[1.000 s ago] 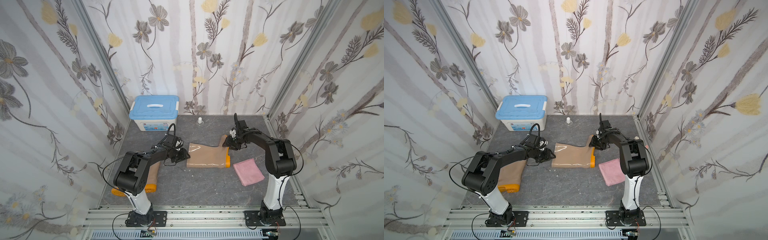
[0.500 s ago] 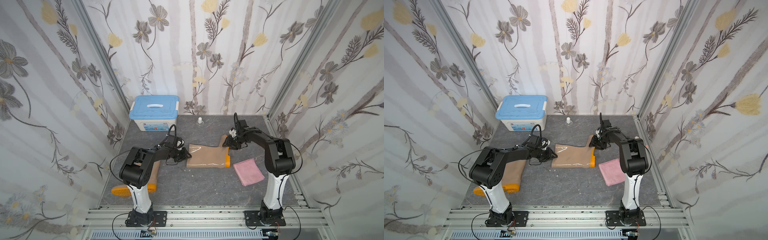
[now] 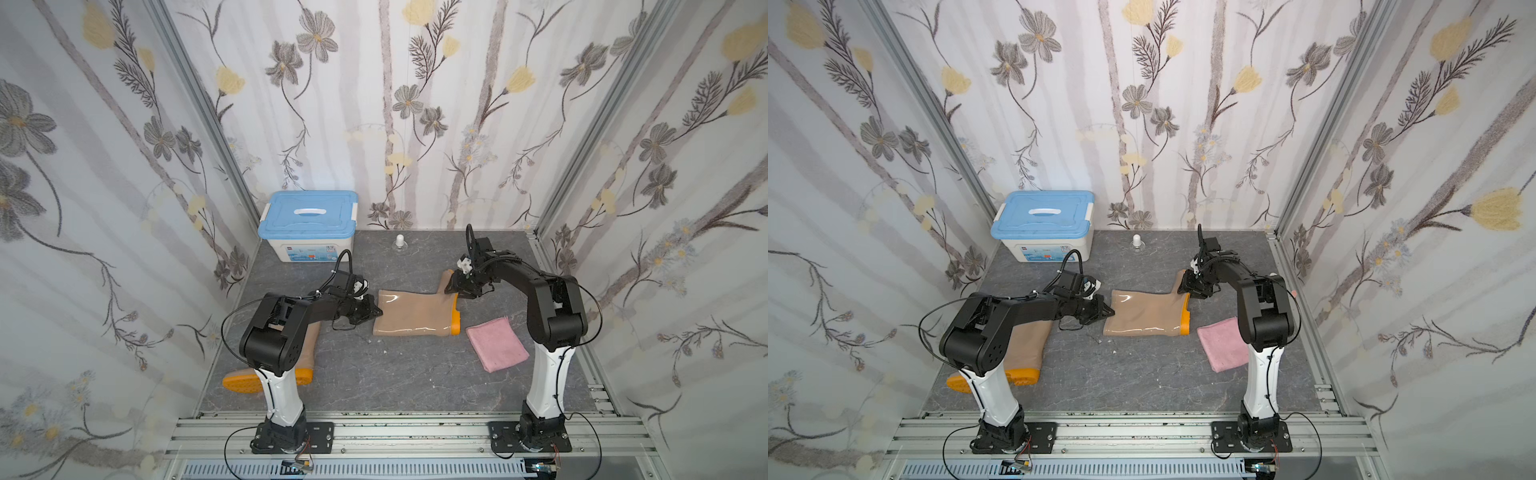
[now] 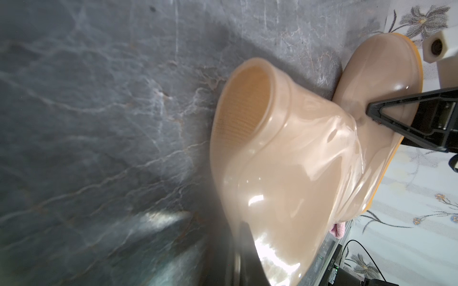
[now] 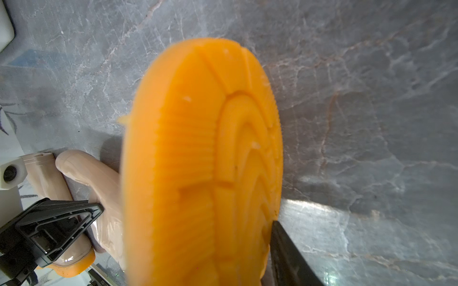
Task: Wipe the rubber boots with a cloth
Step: Adjust the rubber boot at the center of the board, then pick up the cleaning item at the center of the board.
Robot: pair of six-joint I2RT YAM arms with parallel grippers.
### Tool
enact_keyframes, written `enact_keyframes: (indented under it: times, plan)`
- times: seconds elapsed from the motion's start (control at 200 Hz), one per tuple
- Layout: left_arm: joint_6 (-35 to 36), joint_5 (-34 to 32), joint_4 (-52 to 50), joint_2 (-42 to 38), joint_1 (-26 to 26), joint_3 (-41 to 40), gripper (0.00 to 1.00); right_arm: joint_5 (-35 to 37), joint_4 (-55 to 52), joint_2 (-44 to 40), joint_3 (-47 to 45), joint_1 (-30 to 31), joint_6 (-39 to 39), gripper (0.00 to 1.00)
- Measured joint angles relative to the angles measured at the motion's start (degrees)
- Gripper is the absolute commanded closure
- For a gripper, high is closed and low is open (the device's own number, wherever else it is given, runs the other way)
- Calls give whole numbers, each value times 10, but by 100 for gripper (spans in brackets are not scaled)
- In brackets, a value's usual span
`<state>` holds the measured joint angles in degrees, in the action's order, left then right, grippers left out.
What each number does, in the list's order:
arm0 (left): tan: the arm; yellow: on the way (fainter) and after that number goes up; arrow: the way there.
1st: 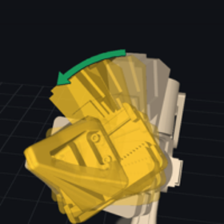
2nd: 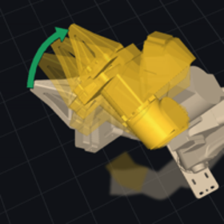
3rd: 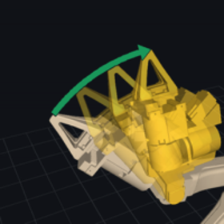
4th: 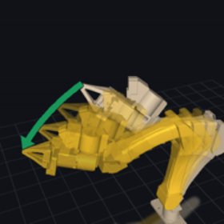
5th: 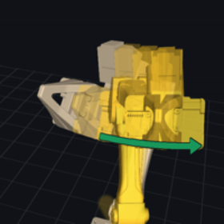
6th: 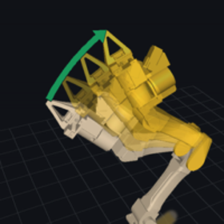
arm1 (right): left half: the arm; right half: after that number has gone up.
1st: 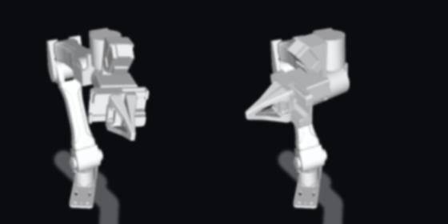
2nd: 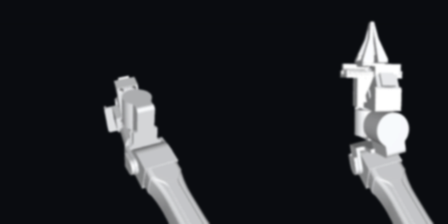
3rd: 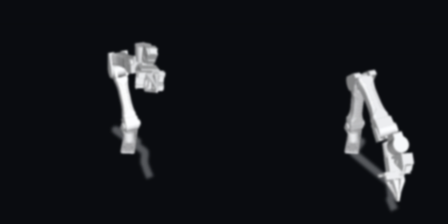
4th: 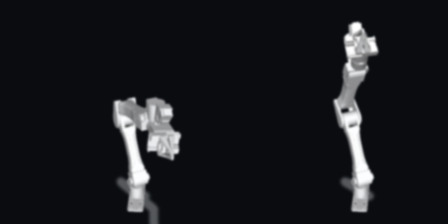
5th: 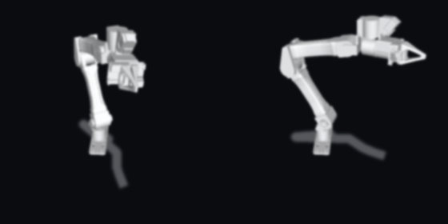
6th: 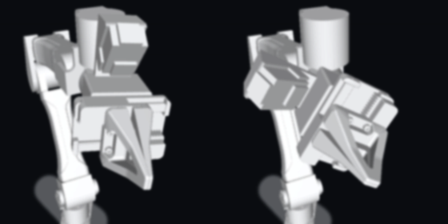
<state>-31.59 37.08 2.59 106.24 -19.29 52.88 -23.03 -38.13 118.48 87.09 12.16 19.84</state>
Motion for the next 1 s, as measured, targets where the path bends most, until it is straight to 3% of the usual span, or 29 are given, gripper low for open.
enact_keyframes:
  times: [0.12, 0.33, 0.56, 0.6, 0.615, 0.635, 0.809, 0.999]
  plan:
    - [1, -6, -3, -6, 0, -6, 100, 55, -33, -16, 27, -4, -16, 34]
    - [8, -15, -18, -14, -4, -3, 100, 190, -100, -154, -3, -47, -25, 31]
    - [11, -28, -32, -13, -12, 3, 100, 218, -161, -261, -172, -42, -2, 28]
    - [12, -30, -33, -14, -12, 4, 100, 222, -167, -290, -210, -39, 9, 23]
    - [12, -31, -35, -15, -13, 4, 100, 223, -167, -300, -222, -37, 14, 5]
    - [12, -33, -36, -16, -14, 4, 100, 223, -168, -313, -238, -34, 19, 1]
    - [12, -48, -40, -27, -22, -1, 100, 220, -153, -353, -338, -8, 54, 1]
    - [11, -54, -38, -36, -24, -13, 100, 232, -105, -315, -364, 5, 79, 7]
